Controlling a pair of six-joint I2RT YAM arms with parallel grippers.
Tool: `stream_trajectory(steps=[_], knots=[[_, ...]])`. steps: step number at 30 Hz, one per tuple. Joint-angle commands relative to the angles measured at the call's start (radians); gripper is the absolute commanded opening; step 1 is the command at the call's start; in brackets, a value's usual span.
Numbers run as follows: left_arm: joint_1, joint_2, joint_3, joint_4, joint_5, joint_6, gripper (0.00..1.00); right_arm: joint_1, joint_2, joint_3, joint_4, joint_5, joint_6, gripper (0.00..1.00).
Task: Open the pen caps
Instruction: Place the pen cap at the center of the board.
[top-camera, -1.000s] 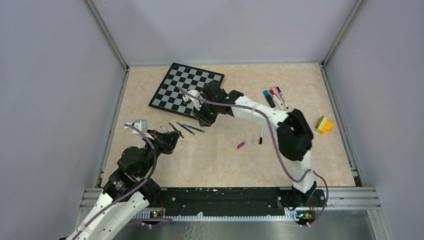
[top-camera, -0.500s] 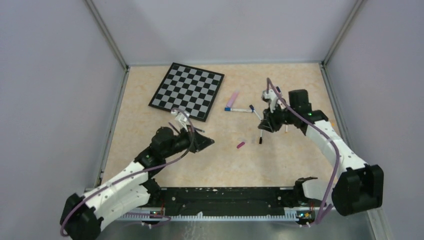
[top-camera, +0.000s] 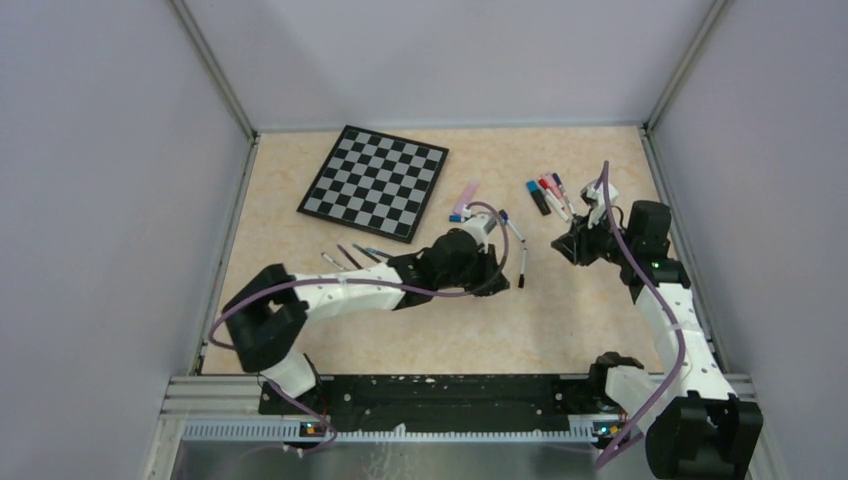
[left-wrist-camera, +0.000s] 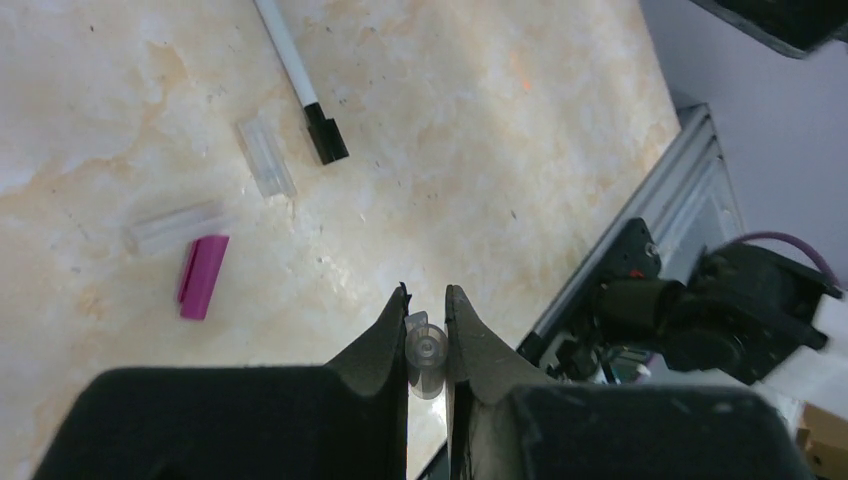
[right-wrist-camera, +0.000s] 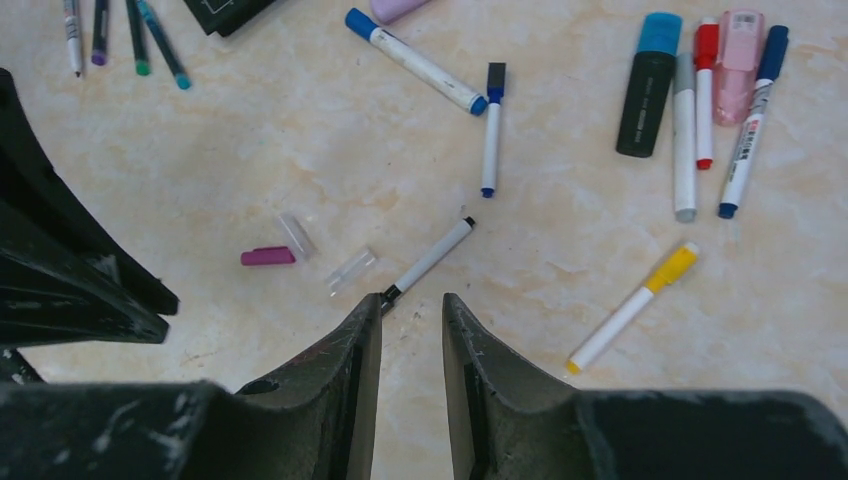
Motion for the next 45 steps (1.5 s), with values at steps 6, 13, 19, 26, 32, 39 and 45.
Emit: stream_trajectory(steps=[6,13,19,26,32,39,45], knots=[[-0.026,0.331,0.348,-0.183,-0.171,0.037,0.0,-0.043,-0.014,-0.004,0.068,0.141,0.03,0.27],[-0.024,0.503,0.553,-0.297,-0.173,0.051,0.0,-0.051,-0.008,-0.005,0.072,0.147,0.032,0.27],[-0.016,0.555,0.602,-0.33,-0.176,0.054,0.06,-0.052,-0.006,-0.007,0.073,0.151,0.03,0.27],[0.001,0.586,0.628,-0.344,-0.146,0.057,0.12,-0.053,-0.004,-0.008,0.075,0.154,0.03,0.28],[0.009,0.601,0.641,-0.347,-0.129,0.057,0.16,-0.055,-0.003,-0.008,0.074,0.153,0.03,0.28],[0.014,0.61,0.644,-0.347,-0.114,0.054,0.25,-0.06,-0.002,-0.011,0.076,0.148,0.029,0.27],[0.014,0.608,0.644,-0.349,-0.114,0.051,0.27,-0.06,-0.002,-0.013,0.076,0.145,0.027,0.28]])
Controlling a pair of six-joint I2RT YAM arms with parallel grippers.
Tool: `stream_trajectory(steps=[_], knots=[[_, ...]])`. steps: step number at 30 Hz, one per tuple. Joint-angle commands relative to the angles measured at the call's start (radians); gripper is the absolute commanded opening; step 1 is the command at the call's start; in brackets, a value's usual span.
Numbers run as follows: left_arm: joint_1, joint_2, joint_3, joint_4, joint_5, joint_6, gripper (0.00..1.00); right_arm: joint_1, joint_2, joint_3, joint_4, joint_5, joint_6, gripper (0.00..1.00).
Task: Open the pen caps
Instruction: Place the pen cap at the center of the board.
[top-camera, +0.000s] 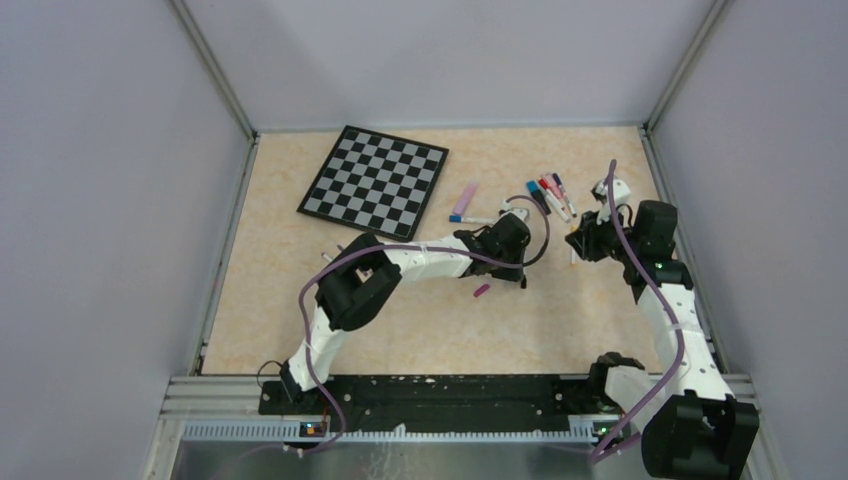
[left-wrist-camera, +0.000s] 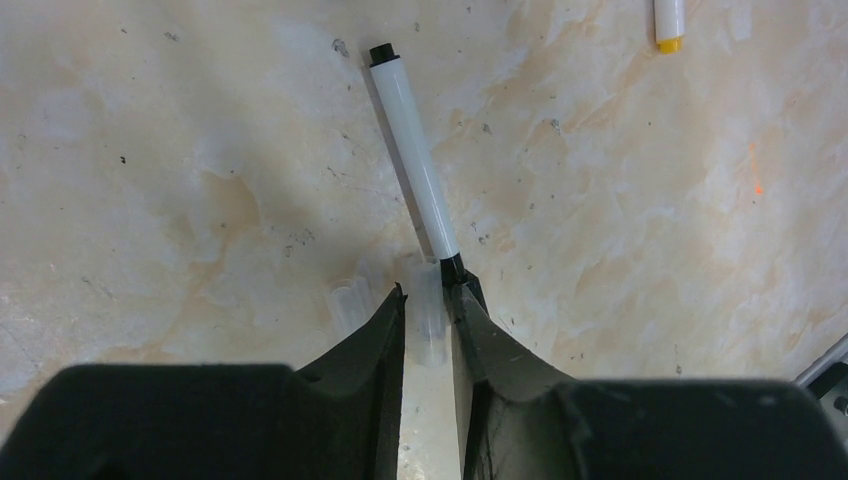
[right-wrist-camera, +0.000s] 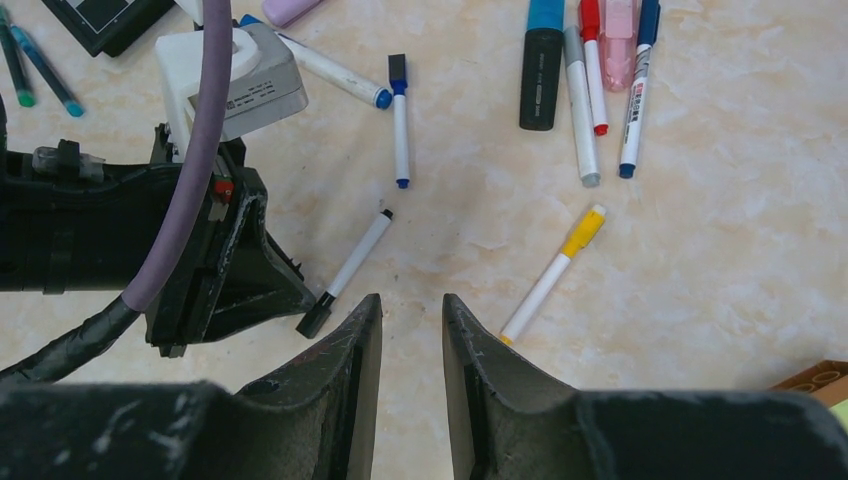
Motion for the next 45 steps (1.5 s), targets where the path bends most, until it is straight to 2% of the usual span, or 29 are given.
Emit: stream_trajectory(steps=[1,7,12,17,22,24,29,35,41,45], knots=[[0.003,-0.002,0.036,0.004,0.01,0.004,0.27,-0.012,0.0,-0.008,0.04,-0.004,0.007,0.27],[0.003,-0.033,0.037,0.003,0.01,-0.001,0.29,-0.014,0.005,-0.011,0.039,-0.008,0.002,0.27],[0.003,-0.126,-0.009,0.029,-0.015,-0.005,0.3,-0.014,0.015,-0.016,0.029,-0.047,-0.016,0.28],[0.004,-0.29,-0.163,0.154,-0.025,0.032,0.31,-0.014,0.028,-0.023,0.013,-0.125,-0.047,0.31],[0.003,-0.506,-0.358,0.245,-0.088,0.11,0.33,-0.014,0.028,-0.046,-0.007,-0.284,-0.138,0.43],[0.003,-0.594,-0.439,0.271,-0.12,0.143,0.38,-0.014,0.026,-0.057,-0.015,-0.363,-0.169,0.47],[0.003,-0.817,-0.642,0.302,-0.214,0.207,0.59,-0.014,0.049,-0.052,-0.053,-0.451,-0.236,0.49],[0.011,-1.035,-0.823,0.319,-0.322,0.217,0.97,-0.009,0.109,0.014,-0.159,-0.435,-0.319,0.5],[0.026,-1.216,-0.985,0.389,-0.294,0.176,0.99,0.064,0.181,0.074,-0.213,-0.264,-0.312,0.51],[0.033,-1.28,-1.044,0.403,-0.306,0.149,0.99,0.081,0.227,0.112,-0.152,-0.099,-0.19,0.52]])
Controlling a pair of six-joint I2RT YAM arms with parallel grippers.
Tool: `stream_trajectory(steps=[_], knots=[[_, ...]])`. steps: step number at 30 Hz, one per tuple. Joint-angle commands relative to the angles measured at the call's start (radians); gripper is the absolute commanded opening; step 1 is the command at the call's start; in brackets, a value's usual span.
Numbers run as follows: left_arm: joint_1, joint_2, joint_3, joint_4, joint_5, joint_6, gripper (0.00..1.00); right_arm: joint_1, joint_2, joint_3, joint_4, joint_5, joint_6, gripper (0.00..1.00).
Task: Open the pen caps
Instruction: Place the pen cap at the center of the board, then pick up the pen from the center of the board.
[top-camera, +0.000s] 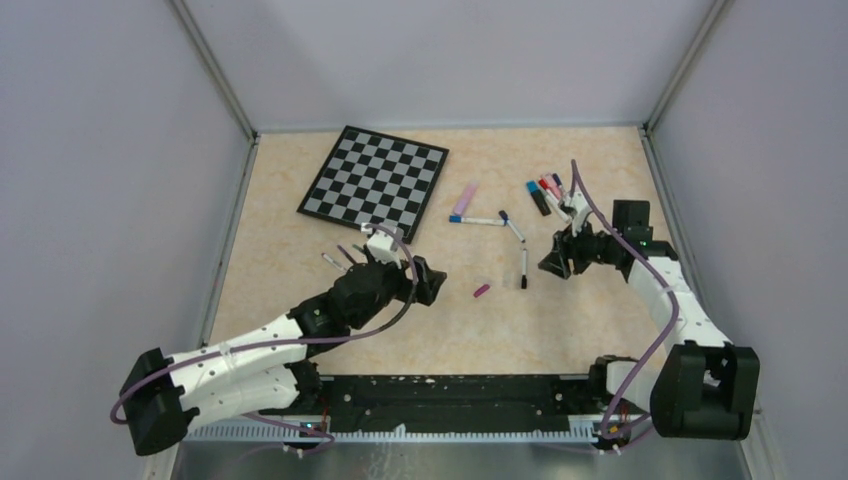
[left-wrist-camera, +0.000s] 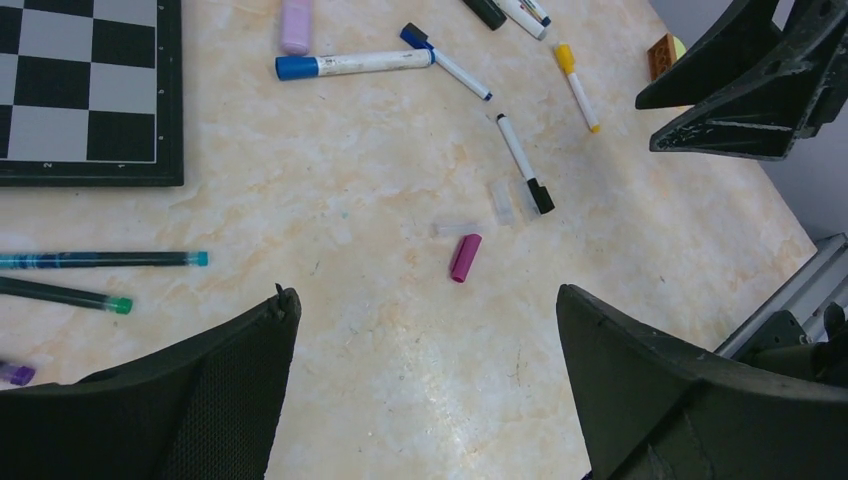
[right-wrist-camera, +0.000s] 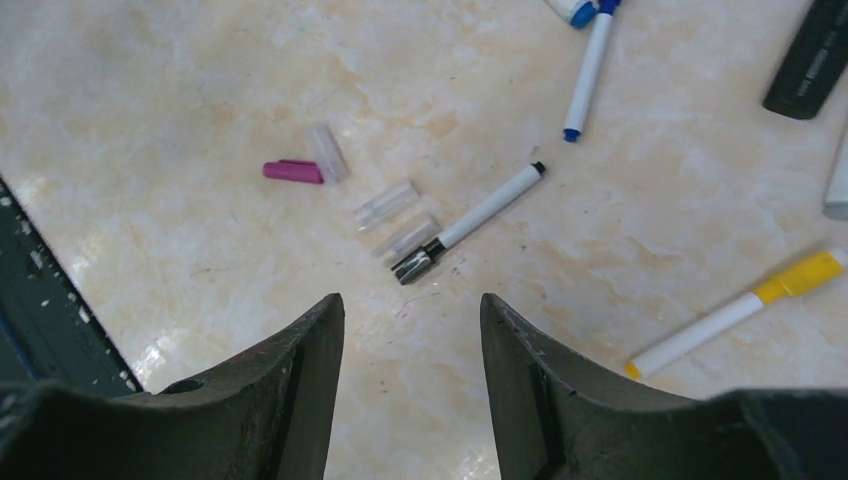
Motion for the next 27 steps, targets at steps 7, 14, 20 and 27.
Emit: stream_trajectory(steps=[7,14,20,27], knots=[[0.012,-0.096,-0.062,0.048,-0.023,-0.044,0.99,0.016,0.144,0.117,0.119,0.484,0.264,0.52],[0.013,-0.119,-0.083,0.042,-0.041,-0.053,0.99,0.016,0.227,0.12,0.201,0.623,0.36,0.52],[0.014,-0.12,-0.081,0.036,-0.05,-0.055,0.99,0.016,0.325,0.18,0.197,0.69,0.387,0.52],[0.015,-0.118,-0.081,0.03,-0.057,-0.062,0.99,0.016,0.394,0.193,0.216,0.704,0.403,0.46]])
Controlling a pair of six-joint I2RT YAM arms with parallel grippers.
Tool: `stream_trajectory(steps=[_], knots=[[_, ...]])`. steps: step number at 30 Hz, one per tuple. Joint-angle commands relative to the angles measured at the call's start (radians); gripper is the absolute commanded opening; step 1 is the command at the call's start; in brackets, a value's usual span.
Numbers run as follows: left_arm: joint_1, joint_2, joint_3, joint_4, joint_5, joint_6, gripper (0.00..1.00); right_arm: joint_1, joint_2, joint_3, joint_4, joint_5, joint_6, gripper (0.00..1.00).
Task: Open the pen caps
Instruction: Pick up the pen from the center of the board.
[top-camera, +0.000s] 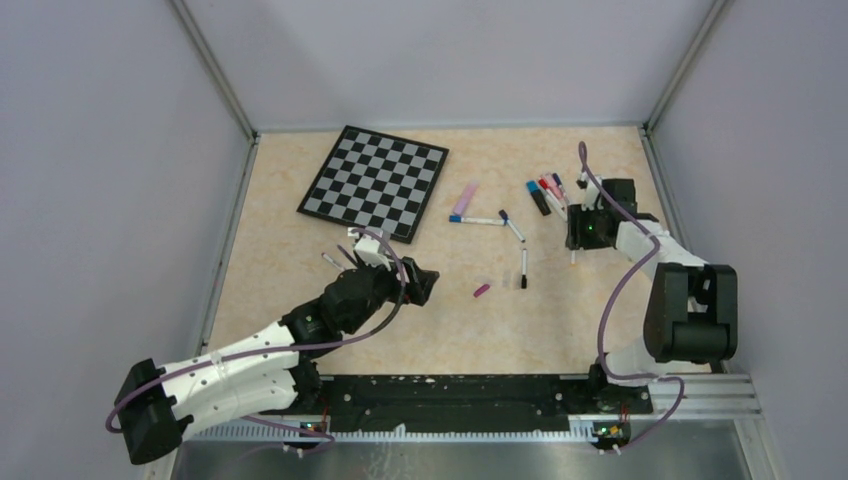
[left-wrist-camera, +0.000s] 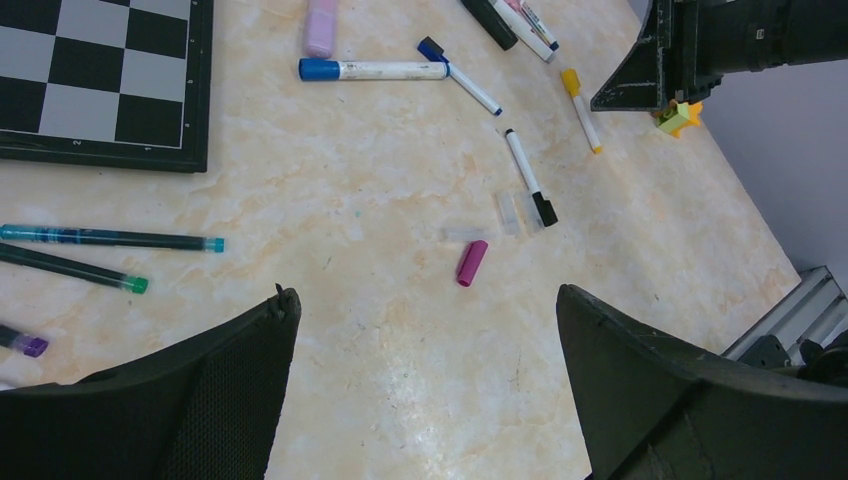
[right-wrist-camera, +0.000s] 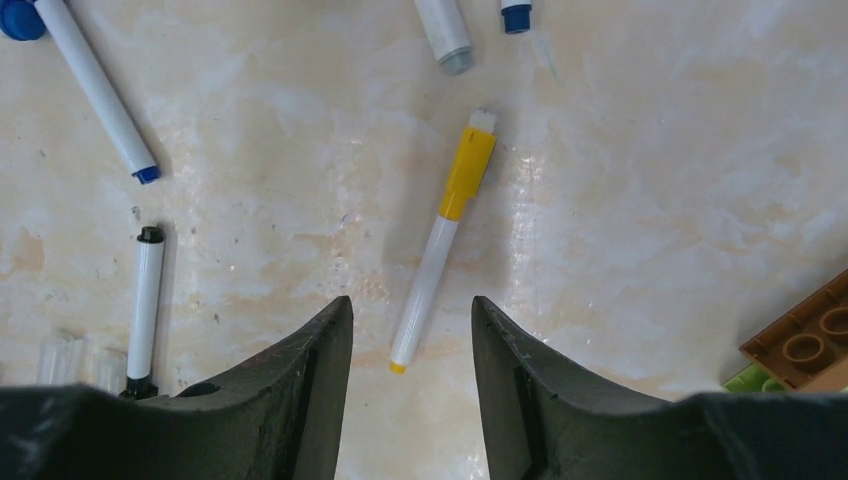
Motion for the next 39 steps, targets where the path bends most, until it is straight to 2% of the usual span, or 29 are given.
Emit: stream_trajectory(steps=[1,10,16,26,29,35,39], knots=[[0.006,-0.013,-0.007,0.024,-0.023,-0.011,0.99,0.003,0.041,0.049,0.037,0.038,0.025,0.44],[0.007,-0.006,-0.004,0.026,-0.025,-0.01,0.99,0.002,0.109,0.08,0.029,0.05,0.023,0.25],[0.01,-0.002,0.0,0.025,-0.025,-0.007,0.99,0.003,0.149,0.091,0.016,0.062,0.016,0.2],[0.01,0.0,0.005,0.03,-0.015,-0.007,0.99,0.003,0.168,0.08,-0.001,0.095,0.004,0.19],[0.01,-0.001,0.006,0.03,-0.01,-0.009,0.99,0.002,0.165,0.071,-0.007,0.115,-0.004,0.16],[0.01,-0.013,0.003,0.046,0.021,-0.037,0.99,0.002,0.119,0.023,-0.001,0.128,-0.018,0.0],[0.01,-0.021,-0.03,0.114,0.079,-0.084,0.99,-0.001,0.018,-0.047,0.032,0.098,-0.012,0.0]])
